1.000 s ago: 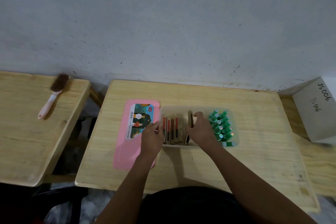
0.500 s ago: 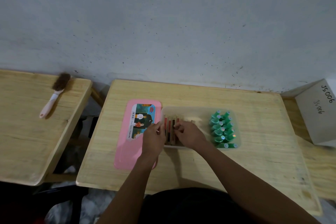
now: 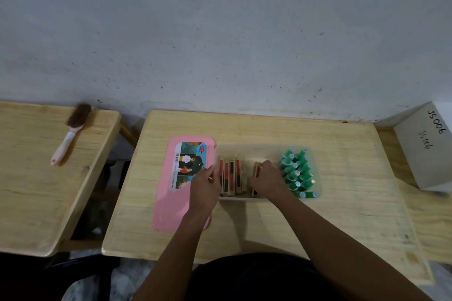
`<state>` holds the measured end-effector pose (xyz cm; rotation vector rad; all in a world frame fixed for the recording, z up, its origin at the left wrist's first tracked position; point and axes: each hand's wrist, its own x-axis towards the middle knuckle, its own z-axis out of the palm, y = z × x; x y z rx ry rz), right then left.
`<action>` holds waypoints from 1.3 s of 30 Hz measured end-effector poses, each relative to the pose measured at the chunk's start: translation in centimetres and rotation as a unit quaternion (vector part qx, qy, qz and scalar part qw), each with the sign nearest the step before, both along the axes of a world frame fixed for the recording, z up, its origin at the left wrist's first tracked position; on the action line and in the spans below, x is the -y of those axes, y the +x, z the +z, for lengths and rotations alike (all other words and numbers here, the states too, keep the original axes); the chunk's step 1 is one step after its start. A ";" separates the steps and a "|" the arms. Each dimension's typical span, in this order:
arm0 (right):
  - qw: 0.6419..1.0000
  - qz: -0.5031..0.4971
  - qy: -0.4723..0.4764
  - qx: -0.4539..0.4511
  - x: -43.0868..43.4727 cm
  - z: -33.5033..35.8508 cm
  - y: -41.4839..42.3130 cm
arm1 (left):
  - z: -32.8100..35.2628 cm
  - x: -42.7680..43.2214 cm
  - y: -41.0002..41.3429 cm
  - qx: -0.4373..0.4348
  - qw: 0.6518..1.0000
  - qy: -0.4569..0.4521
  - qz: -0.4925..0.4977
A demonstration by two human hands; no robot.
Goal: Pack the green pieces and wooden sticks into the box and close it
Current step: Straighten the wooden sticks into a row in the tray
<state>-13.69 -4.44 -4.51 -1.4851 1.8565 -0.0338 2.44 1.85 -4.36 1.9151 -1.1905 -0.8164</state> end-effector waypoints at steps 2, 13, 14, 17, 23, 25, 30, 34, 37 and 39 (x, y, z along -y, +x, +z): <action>1.000 -0.012 -0.011 0.016 0.0 0.0 -0.1 | -0.1 0.0 0.0 -0.003 1.000 0.001 0.004; 0.989 0.000 -0.062 0.132 0.0 0.9 1.0 | -0.3 0.0 0.0 0.006 1.000 -0.004 0.002; 0.988 -0.001 -0.063 0.142 0.0 0.9 1.2 | -0.3 0.0 0.0 0.004 1.000 -0.004 0.004; 0.984 0.005 -0.054 0.167 0.2 0.8 1.7 | -0.4 0.0 0.0 -0.002 1.000 0.005 0.009; 0.986 0.017 -0.056 0.155 0.3 0.0 1.2 | -0.1 0.1 -0.1 0.006 1.000 -0.001 0.009; 0.987 0.013 -0.058 0.147 0.2 0.0 0.8 | -0.1 0.0 -0.2 0.007 1.000 -0.002 0.010; 0.989 0.016 -0.037 0.140 0.0 -0.3 1.0 | -0.2 0.0 -0.1 0.007 1.000 -0.001 0.007; 0.991 0.022 -0.035 0.130 -0.2 -0.4 1.6 | -0.2 0.0 -0.1 -0.003 1.000 -0.002 0.009; 0.990 0.016 -0.034 0.133 -0.1 -0.3 1.6 | -0.4 0.0 0.0 -0.007 1.000 0.000 0.013; 0.992 0.023 -0.044 0.113 0.0 -0.2 1.6 | -0.5 0.0 0.0 -0.008 1.000 0.000 0.015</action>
